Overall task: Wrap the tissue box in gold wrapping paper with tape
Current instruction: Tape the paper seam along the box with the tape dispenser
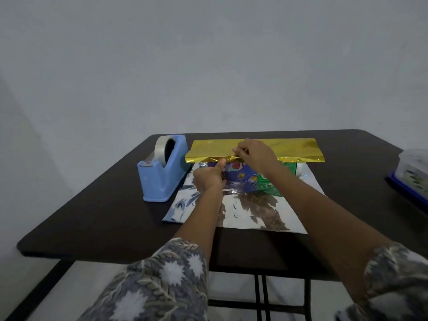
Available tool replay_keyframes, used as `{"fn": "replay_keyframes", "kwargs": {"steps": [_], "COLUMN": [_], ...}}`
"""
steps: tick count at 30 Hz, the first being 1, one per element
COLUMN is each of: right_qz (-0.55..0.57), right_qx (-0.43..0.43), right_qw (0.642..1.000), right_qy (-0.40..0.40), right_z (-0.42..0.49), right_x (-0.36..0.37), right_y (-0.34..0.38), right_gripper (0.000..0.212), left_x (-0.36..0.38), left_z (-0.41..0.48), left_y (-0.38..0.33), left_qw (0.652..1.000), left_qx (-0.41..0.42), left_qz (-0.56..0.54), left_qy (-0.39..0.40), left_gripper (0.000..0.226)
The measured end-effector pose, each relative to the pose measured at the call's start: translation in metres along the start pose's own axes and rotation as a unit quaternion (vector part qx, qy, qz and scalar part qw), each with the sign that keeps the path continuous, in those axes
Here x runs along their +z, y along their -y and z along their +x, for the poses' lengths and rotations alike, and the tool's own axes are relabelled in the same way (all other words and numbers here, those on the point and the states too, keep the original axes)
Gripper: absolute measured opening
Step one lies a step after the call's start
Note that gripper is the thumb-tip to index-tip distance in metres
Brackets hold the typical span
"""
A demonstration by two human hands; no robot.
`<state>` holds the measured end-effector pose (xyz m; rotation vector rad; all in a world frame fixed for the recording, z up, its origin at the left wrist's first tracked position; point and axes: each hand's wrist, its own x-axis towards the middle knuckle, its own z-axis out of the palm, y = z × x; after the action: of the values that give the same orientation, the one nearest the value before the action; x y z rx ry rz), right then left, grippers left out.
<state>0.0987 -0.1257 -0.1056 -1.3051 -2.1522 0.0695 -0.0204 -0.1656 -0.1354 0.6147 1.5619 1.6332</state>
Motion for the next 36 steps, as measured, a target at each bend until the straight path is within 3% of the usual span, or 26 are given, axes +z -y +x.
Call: {"fn": "replay_keyframes", "kwargs": {"steps": [8,15,19,23,27,30,36], "right_qz": [0.003,0.013,0.001,-0.022,-0.037,-0.047,-0.118], "right_qx": [-0.014,-0.001,0.008,0.035,0.042,0.028,0.006], "right_qw": [1.0,0.999,0.999,0.999,0.998,0.998,0.993], "right_qy": [0.015,0.031,0.034,0.036,0.021,0.014,0.005], "right_z": [-0.002,0.0,-0.001,-0.002,-0.003,-0.006,-0.008], "right_x": [-0.003,-0.001,-0.002,-0.004,-0.002,0.001,0.002], "right_y": [-0.003,-0.004,-0.001,0.007,0.008,0.007,0.009], "right_gripper": [0.035,0.041,0.037,0.034,0.03,0.028,0.029], "left_x": [-0.002,0.0,-0.002,-0.001,-0.011,-0.019,-0.032], "left_z": [0.004,0.011,0.015,0.024,0.019,0.017,0.03], "left_y": [0.003,0.009,0.011,0.012,0.003,-0.003,0.009], "left_qw": [0.998,0.992,0.985,0.969,0.965,0.939,0.888], "left_qx": [0.01,0.039,0.051,0.083,0.139,0.203,0.258], "left_qz": [0.062,0.119,0.163,0.233,0.222,0.276,0.379], "left_qy": [-0.014,-0.033,-0.035,-0.015,0.017,0.028,0.031], "left_gripper": [0.054,0.033,0.043,0.033,0.029,0.047,0.041]}}
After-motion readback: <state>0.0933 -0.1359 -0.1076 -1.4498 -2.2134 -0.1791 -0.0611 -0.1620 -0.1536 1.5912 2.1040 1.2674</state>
